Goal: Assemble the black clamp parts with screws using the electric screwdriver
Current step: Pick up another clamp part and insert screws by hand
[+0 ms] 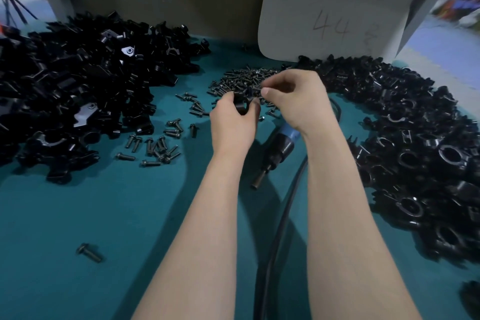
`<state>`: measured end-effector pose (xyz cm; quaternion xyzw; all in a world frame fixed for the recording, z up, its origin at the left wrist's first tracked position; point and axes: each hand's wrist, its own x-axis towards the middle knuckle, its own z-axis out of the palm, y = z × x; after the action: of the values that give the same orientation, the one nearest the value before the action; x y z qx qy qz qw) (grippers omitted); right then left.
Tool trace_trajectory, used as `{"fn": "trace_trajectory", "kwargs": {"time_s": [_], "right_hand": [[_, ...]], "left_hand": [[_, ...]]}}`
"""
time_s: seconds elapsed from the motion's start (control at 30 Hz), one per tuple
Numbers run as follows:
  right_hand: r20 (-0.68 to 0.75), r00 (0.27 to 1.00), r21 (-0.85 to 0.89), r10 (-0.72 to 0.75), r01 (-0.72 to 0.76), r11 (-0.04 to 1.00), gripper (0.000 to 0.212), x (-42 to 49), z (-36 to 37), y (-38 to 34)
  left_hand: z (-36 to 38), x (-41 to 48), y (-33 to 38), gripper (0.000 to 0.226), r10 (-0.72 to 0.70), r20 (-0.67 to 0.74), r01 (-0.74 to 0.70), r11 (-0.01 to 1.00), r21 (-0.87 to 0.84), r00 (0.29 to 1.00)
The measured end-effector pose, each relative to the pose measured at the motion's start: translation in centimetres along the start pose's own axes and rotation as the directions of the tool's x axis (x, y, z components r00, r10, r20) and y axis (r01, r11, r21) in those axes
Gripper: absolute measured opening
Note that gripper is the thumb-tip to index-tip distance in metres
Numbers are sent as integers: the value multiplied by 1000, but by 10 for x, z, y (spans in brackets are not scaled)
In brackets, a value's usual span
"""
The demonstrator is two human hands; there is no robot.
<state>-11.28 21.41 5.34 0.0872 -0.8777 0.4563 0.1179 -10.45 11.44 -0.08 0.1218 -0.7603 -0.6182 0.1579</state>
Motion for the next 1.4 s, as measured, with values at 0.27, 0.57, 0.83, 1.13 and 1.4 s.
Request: {"fn": "trace_trajectory", "kwargs": {"time_s": [0.27, 0.57, 0.83, 1.13, 1.4], "right_hand": [[33, 999, -69, 5, -3, 998, 11, -1, 3, 0], [-9, 1000, -61, 17, -17, 998, 11, 1, 12, 2], [-54, 997, -107, -56, 50, 993, 12, -2, 24, -2], [0, 999, -108, -43, 43, 993, 13, -1, 26, -4], [-28, 1000, -78, -8, 6, 997, 6, 1, 30, -6]], "left_hand": [[-2, -1, -1, 17, 79, -30, -74, 987, 139, 996], [2, 0, -3, 37, 87, -3, -86, 984, 155, 996], [2, 0, -2, 35, 72, -6, -69, 969, 237, 997], [-1, -3, 1, 30, 43, -25, -37, 980, 194, 999], [0, -6, 4, 32, 55, -69, -38, 972, 231, 996]]}}
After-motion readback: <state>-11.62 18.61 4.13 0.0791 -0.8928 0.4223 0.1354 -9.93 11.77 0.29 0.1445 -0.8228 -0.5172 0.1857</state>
